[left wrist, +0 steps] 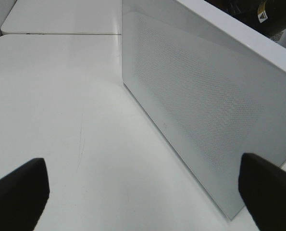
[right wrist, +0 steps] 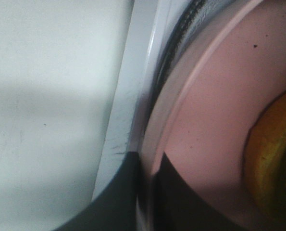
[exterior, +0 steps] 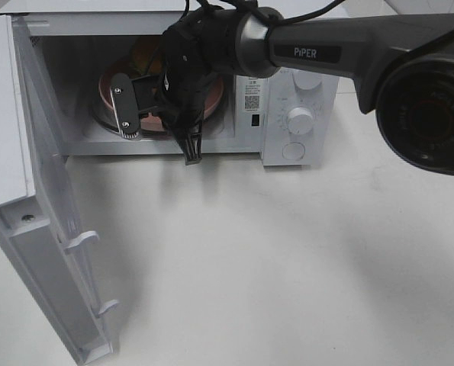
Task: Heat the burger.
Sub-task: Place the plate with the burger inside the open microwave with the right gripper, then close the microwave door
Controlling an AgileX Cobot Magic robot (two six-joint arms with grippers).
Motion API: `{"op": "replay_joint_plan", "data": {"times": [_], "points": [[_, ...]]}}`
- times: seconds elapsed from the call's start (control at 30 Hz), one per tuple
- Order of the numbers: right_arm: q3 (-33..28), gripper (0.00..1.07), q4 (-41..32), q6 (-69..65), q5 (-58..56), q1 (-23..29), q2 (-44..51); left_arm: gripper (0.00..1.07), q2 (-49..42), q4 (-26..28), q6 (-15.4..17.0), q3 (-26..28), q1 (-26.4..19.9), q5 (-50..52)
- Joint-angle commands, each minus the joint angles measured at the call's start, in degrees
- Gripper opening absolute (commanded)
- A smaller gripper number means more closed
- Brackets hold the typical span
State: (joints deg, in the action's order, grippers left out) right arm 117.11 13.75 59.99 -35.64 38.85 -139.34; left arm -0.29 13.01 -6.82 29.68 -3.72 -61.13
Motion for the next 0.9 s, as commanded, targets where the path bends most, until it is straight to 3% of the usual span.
{"op": "replay_joint_plan", "data": {"times": [0.03,0.07,0.17,0.23,0.27,0.33,0.4,0.6,0.67,0.77,0.9], "points": [[1.0,0.1,0.5,0.1,3.1,-0.2,0.6,1.0,-1.0,0.2,0.3,0.0,-0.3,-0.1],[1.0,0.16,0.7,0.1,3.1,-0.2,0.6,1.0,-1.0,0.2,0.3,0.0,-0.3,-0.1],[1.0,0.2,0.7,0.1,3.1,-0.2,0.6,1.0,-1.0,0.2,0.3,0.0,-0.3,-0.1],[0.8,0.33,0.7,0.1,3.1,-0.1,0.6,1.0,-1.0,0.2,0.3,0.0,-0.3,-0.1],[0.8,0.33,0.7,0.1,3.1,-0.1,0.6,1.0,-1.0,0.2,0.3,0.0,-0.3,-0.1],[0.7,0.49,0.6,-1.0,2.6,0.0,0.6,1.0,-1.0,0.2,0.3,0.0,-0.3,-0.1],[-0.2,0.54,0.4,-1.4,2.9,0.0,1.1,1.0,-1.0,0.2,0.3,0.0,-0.3,-0.1],[-4.1,0.59,0.4,-1.3,4.2,0.0,2.8,1.0,-1.0,0.2,0.3,0.0,-0.3,-0.1],[-8.9,0.61,0.5,-1.3,8.1,0.0,4.9,1.0,-1.0,0.2,0.3,0.0,-0.3,-0.1],[-10.3,0.61,0.5,-1.3,9.6,0.0,5.7,1.0,-1.0,0.2,0.3,0.0,-0.3,-0.1],[-18.7,0.66,0.7,-1.5,17.7,0.0,10.9,1.0,-1.0,0.2,0.3,0.0,-0.3,-0.1]]}}
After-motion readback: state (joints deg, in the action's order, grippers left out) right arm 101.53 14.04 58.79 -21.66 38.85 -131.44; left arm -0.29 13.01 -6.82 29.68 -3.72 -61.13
